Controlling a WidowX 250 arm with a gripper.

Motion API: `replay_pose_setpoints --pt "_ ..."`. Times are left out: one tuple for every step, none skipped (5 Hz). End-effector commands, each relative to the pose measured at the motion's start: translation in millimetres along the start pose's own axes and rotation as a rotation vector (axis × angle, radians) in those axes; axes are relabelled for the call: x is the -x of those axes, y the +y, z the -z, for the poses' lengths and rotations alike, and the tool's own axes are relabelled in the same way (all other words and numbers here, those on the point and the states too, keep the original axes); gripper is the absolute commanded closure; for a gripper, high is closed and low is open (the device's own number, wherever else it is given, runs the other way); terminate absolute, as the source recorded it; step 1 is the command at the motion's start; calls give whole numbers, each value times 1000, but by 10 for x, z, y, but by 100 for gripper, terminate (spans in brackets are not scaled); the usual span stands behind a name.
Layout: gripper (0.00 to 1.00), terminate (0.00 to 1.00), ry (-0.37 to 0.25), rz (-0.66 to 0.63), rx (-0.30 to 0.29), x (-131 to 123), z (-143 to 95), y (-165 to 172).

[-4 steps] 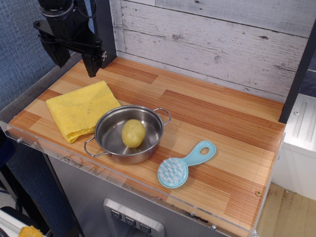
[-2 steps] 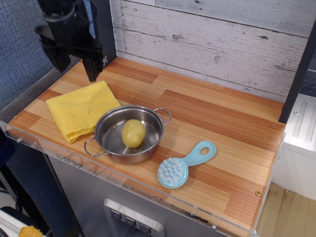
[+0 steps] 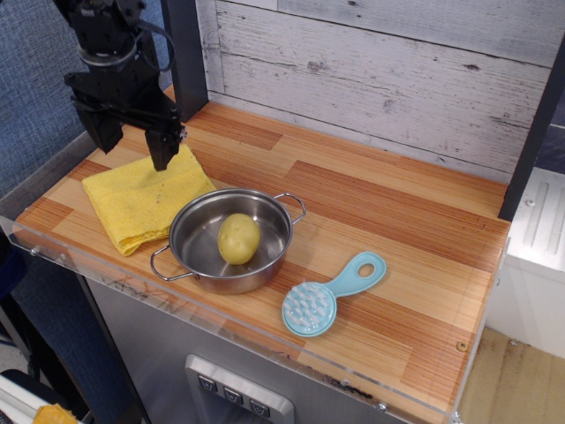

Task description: Put the towel above the blue brush

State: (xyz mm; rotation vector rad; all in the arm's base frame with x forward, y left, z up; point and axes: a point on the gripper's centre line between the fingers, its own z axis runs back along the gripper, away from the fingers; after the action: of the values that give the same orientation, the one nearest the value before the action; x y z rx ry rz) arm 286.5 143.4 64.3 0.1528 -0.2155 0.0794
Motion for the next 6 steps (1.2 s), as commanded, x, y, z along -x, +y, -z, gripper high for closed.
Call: replay_pose_setpoints --pt "0 0 19 -7 -37 -24 78 106" --pt "0 0 43 -2 -41 8 204 95" --pt "0 0 63 2 -41 13 303 72" --pt "0 0 75 8 -52 8 379 50" --pt "0 0 79 -4 -52 -56 453 26" --pt "0 0 86 -15 -42 -165 507 -60"
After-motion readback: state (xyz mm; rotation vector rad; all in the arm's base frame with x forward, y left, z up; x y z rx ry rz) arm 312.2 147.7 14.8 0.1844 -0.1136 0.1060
